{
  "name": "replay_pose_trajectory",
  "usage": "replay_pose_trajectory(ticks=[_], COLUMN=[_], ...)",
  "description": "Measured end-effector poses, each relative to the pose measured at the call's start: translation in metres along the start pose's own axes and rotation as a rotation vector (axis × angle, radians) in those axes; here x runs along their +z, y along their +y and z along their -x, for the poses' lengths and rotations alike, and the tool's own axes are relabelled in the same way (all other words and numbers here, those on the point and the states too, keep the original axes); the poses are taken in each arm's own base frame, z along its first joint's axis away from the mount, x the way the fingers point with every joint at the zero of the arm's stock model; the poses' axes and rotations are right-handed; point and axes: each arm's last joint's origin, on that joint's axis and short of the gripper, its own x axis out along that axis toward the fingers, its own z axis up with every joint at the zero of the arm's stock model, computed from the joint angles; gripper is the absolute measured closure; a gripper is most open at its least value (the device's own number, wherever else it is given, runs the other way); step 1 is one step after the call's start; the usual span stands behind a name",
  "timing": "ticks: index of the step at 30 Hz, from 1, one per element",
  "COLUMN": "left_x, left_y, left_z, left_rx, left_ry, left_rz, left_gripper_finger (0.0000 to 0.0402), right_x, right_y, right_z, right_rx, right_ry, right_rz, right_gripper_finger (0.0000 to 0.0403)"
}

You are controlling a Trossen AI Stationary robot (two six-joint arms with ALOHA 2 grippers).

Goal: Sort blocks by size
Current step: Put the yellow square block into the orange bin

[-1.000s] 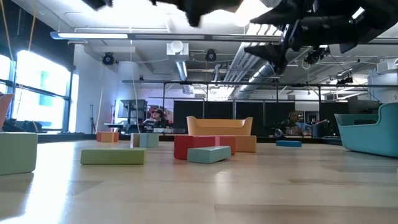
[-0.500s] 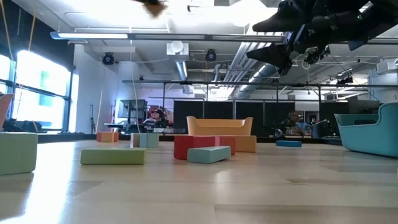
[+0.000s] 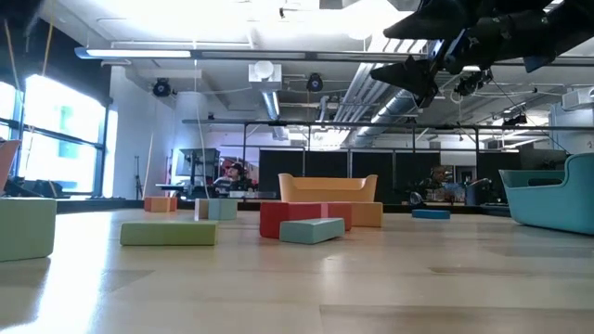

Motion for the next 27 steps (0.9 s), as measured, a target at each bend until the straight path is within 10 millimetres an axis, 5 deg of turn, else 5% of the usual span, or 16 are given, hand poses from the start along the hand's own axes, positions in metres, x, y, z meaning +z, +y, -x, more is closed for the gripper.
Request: replay_pose_trajectory(ticks=[10,27], left_x=[-0.021,-0.018], left_y=[-0.009,0.0], left_z=[-0.043,-0.057], left_rx=[-0.166,-0.095], left_ry=[0.067,0.13], left_rz=[0.036,0.136], left_gripper_finger=[0.0291,0.0206], right_x=[0.0,-0.001], right_y=[0.0,0.0], right_z=[0.0,0.0], right_rx=[0.0,-0.002], right_ry=[0.0,0.006], right_rz=[0.011,0.006], right_gripper_finger=[0.0112,0.0112])
